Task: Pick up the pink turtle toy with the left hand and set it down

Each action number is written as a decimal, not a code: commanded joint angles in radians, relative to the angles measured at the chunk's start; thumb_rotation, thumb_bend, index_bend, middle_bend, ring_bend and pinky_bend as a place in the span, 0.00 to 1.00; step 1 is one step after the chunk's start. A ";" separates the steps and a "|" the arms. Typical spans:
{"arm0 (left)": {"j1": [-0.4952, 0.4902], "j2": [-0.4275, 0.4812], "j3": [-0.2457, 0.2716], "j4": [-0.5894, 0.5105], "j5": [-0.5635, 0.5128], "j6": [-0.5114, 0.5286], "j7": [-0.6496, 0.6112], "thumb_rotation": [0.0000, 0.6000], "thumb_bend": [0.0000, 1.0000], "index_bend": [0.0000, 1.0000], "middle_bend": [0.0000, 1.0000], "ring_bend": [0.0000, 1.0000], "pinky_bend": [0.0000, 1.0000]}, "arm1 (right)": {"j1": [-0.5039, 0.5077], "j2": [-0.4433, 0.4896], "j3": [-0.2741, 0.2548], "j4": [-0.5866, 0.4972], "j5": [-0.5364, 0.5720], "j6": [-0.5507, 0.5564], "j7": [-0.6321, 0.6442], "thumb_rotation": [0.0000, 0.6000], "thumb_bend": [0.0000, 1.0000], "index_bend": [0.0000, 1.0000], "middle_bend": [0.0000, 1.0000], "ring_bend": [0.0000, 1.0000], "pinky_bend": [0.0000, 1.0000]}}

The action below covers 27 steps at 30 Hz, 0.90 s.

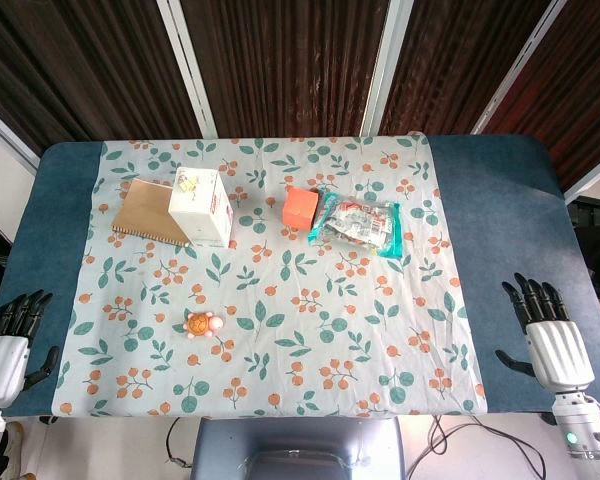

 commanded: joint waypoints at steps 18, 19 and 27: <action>-0.170 -0.237 0.032 0.214 0.125 -0.192 -0.094 1.00 0.41 0.08 0.17 0.64 0.73 | -0.019 0.050 -0.017 -0.023 -0.028 0.026 0.057 1.00 0.21 0.00 0.00 0.00 0.00; -0.184 -0.259 0.030 0.228 0.125 -0.209 -0.077 1.00 0.41 0.09 0.18 0.65 0.75 | -0.020 0.051 -0.018 -0.024 -0.029 0.027 0.058 1.00 0.21 0.00 0.00 0.00 0.00; -0.244 -0.391 0.026 0.324 0.140 -0.250 -0.004 1.00 0.40 0.18 0.23 0.70 0.78 | -0.020 0.062 -0.017 -0.028 -0.018 0.017 0.069 1.00 0.21 0.00 0.00 0.00 0.00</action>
